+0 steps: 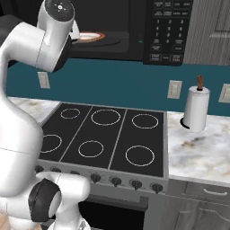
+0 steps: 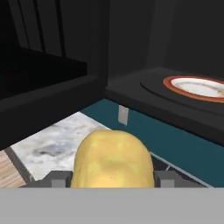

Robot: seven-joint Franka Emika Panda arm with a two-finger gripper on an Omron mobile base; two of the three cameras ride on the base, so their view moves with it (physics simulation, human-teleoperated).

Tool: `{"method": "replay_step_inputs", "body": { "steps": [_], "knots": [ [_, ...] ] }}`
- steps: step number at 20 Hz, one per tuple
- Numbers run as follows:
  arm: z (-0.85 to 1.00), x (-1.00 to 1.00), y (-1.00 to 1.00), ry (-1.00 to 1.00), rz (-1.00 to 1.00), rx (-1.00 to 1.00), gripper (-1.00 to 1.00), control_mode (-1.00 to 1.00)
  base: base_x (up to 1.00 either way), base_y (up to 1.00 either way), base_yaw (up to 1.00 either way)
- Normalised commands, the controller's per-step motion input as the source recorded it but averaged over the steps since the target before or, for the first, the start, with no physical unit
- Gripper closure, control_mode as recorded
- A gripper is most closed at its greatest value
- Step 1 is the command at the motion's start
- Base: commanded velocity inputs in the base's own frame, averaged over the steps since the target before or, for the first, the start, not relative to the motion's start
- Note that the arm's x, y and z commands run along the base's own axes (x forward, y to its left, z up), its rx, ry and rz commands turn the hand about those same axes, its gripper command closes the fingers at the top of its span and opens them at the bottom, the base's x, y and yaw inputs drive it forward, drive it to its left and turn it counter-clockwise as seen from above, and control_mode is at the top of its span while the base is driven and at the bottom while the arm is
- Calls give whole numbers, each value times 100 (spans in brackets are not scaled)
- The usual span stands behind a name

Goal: Retrieve the reheated potato from the microwave, then place the potato, cheese, and condiment on the cutting board.

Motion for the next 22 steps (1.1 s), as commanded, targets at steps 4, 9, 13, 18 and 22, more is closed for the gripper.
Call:
{"method": "replay_step_inputs", "body": {
  "steps": [4, 9, 13, 18, 22],
  "knots": [
    [-45, -41, -1, 9, 0, -1, 100, -100, 0, 0, 0],
    [-52, -27, 0, 6, -2, -1, 100, -100, 0, 0, 0],
    [-62, -1, -2, 12, -7, -1, 100, -100, 0, 0, 0],
    [-64, 4, 0, 9, -5, -1, 100, -100, 0, 0, 0],
    [-59, 15, 0, 5, -3, 0, 100, -100, 0, 0, 0]
  ]
}}
